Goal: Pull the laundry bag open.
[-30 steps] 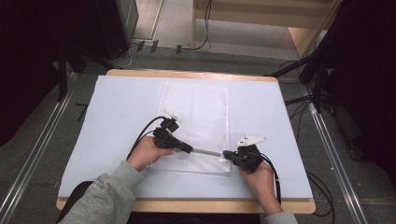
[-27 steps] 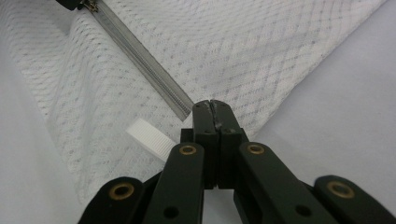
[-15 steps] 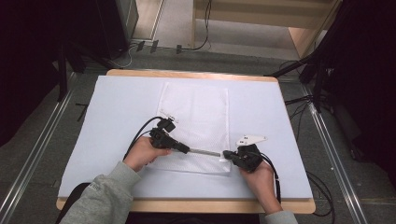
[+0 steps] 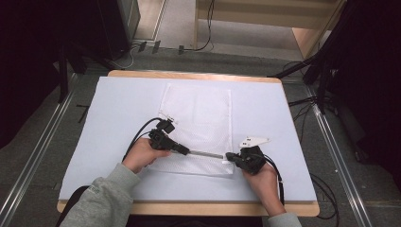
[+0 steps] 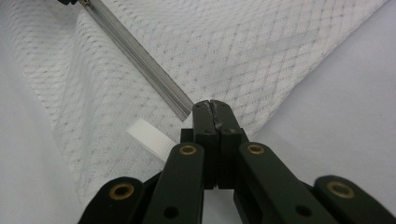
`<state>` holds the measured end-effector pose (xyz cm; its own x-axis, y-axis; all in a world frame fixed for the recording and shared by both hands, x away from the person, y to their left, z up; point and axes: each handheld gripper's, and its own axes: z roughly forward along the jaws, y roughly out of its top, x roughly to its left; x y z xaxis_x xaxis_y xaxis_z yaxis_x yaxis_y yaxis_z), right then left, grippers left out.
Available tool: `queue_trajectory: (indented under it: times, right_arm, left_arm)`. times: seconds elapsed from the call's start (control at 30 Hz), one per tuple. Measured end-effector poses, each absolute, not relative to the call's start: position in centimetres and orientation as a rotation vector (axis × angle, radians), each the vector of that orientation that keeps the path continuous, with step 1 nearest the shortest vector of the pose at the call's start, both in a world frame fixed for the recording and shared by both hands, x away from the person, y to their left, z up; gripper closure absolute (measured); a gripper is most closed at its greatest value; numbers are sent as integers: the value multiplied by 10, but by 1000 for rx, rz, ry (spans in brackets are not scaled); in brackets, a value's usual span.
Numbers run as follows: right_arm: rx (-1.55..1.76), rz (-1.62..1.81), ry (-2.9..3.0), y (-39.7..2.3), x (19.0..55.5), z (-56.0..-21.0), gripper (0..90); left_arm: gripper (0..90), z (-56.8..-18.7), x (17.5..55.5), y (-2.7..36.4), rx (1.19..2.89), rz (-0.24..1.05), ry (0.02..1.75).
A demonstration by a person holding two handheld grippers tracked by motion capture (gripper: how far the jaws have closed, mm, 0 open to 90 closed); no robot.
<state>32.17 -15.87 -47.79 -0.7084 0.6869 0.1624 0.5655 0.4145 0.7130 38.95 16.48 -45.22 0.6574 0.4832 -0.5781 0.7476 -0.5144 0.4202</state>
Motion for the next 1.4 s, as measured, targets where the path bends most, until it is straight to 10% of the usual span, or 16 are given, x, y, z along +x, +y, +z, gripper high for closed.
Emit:
queue_trajectory:
  times: [1.4]
  right_arm:
    - [1140, 1180, 2542, -160, 327, -477, 900]
  left_arm:
    - [880, -436, 383, 242, 2146, -415, 1062]
